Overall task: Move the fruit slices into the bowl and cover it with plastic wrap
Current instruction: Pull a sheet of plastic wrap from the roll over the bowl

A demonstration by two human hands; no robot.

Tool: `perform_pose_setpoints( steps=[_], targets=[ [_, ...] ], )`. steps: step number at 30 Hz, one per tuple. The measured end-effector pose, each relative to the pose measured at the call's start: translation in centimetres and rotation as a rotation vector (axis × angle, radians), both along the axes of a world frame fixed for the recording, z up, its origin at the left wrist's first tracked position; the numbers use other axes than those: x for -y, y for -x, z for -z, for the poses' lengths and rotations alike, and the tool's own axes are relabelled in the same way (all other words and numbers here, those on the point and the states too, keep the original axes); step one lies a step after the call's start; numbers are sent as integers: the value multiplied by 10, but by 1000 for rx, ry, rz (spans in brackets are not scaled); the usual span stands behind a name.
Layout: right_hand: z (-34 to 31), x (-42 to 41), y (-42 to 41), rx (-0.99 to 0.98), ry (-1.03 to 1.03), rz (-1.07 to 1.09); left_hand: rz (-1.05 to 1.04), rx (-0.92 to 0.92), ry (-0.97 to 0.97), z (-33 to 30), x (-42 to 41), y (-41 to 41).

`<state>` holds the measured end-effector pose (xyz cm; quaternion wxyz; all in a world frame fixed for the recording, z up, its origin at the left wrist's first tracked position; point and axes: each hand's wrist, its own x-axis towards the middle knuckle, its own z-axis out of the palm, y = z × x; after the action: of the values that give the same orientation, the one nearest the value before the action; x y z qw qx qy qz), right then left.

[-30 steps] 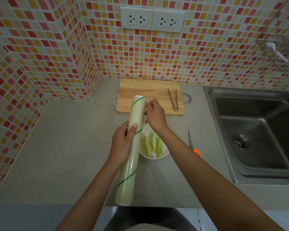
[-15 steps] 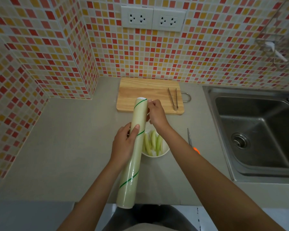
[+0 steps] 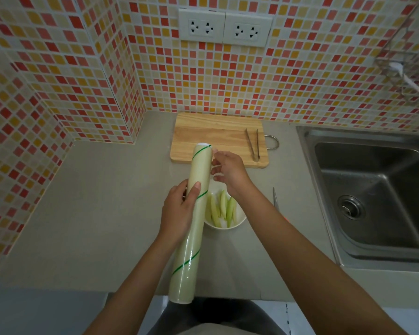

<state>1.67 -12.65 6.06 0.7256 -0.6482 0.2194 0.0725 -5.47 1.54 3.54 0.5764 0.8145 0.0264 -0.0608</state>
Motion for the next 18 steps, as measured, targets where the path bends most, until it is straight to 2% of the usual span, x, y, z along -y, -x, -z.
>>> perform_pose_setpoints(
  steps=[5,11,14,18],
  targets=[
    [2,2,4,-4,-146,-29,-6,5,-8,1,0,-1],
    [-2,6,0,-12,-183,47,-29,2,19,0,-2,-3],
    [-3,4,3,-41,-107,50,-42,10,1,-2,-3,-5],
    [-2,-9,6,-42,116,-102,-43,12,-87,-1,-2,-6]
  ],
)
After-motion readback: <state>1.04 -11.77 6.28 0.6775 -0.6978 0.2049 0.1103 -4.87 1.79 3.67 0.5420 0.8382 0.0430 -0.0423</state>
